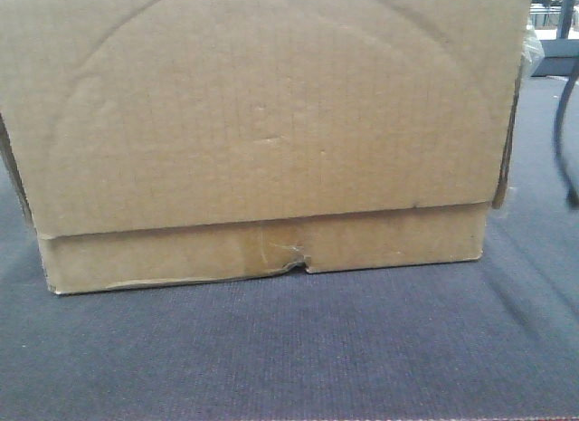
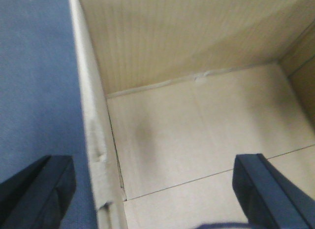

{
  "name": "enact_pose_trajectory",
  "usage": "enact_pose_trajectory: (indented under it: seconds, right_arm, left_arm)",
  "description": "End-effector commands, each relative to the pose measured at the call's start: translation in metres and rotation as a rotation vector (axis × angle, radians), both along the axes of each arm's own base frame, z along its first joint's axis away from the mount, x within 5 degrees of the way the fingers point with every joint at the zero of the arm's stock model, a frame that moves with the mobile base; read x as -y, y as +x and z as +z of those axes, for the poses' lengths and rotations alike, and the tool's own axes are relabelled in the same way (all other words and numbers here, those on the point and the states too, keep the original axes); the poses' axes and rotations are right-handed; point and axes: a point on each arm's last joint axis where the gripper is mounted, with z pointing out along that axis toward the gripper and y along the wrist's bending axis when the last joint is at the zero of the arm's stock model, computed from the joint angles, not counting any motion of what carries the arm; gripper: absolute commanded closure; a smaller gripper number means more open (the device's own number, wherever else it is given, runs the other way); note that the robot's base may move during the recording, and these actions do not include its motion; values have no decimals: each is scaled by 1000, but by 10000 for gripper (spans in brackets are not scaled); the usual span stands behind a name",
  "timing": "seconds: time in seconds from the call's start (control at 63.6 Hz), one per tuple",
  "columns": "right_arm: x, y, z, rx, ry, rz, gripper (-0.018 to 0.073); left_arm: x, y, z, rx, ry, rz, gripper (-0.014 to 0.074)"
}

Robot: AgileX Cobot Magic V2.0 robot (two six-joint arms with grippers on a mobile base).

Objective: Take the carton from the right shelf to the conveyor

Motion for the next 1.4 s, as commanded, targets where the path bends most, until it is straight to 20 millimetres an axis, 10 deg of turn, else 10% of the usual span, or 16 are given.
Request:
enact_pose_trajectory:
  seconds: [0.0, 0.141, 0.424, 1.006, 1.383]
  right_arm:
    - [15, -20, 32, 101, 16, -3, 0]
    - [45, -42, 57, 153, 2, -63, 151]
    - [112, -69, 63, 164, -61, -262, 634]
    - [147, -168, -76, 315, -25, -251, 627]
    - [165, -263, -104, 657, 91, -250, 627]
  left_arm:
    - [-8, -23, 29, 75, 3, -2, 62]
    - [-29, -53, 56, 151, 79, 40, 123]
    - [-86, -101, 50, 203, 145, 212, 632]
    - [-101, -221, -65, 433, 105, 177, 583]
    - [-105, -272, -73, 622, 74, 191, 583]
